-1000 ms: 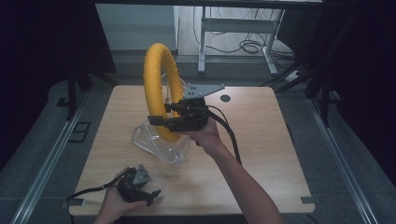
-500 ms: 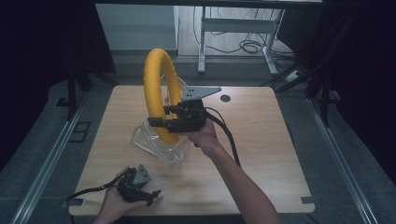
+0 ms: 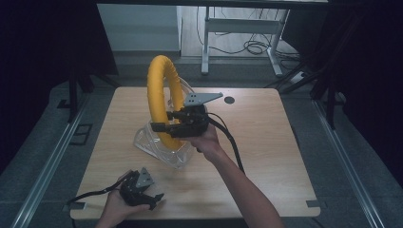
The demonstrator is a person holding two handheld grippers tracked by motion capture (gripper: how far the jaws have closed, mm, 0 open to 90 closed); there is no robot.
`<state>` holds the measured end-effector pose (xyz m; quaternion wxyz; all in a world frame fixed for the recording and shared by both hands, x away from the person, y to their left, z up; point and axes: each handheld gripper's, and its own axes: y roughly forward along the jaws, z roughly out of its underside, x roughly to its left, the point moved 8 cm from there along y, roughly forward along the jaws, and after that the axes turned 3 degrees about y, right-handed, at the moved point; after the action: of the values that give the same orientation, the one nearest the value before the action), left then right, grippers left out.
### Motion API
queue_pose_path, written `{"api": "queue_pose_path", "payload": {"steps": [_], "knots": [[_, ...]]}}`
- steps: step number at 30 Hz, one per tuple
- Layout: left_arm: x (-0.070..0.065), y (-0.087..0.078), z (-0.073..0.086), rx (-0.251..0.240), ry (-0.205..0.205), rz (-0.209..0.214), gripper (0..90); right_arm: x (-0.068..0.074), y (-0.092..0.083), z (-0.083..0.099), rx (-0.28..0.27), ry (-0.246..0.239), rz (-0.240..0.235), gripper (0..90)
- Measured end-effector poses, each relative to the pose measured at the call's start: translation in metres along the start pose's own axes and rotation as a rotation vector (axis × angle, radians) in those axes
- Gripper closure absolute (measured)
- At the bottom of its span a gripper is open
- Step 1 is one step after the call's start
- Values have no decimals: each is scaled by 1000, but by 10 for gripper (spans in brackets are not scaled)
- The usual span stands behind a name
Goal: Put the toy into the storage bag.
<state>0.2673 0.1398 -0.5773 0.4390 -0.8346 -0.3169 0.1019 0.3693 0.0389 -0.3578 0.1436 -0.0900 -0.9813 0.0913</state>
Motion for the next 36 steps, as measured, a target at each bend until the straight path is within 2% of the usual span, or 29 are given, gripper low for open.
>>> {"api": "queue_pose_path", "payload": {"steps": [16, 23, 26, 30, 36], "knots": [[0, 1, 0, -2, 2, 2, 140, -20, 8, 30, 40, 56, 11, 492], [0, 1, 0, 0, 3, 4, 140, -32, 13, 45, 74, 73, 39, 476], [0, 0, 0, -2, 2, 2, 140, -37, 14, 51, 67, 83, 37, 471], [0, 0, 0, 1, 3, 5, 140, -37, 12, 52, 73, 77, 50, 459], [0, 0, 0, 0, 1, 4, 140, -39, 8, 51, 51, 33, 108, 400]]}}
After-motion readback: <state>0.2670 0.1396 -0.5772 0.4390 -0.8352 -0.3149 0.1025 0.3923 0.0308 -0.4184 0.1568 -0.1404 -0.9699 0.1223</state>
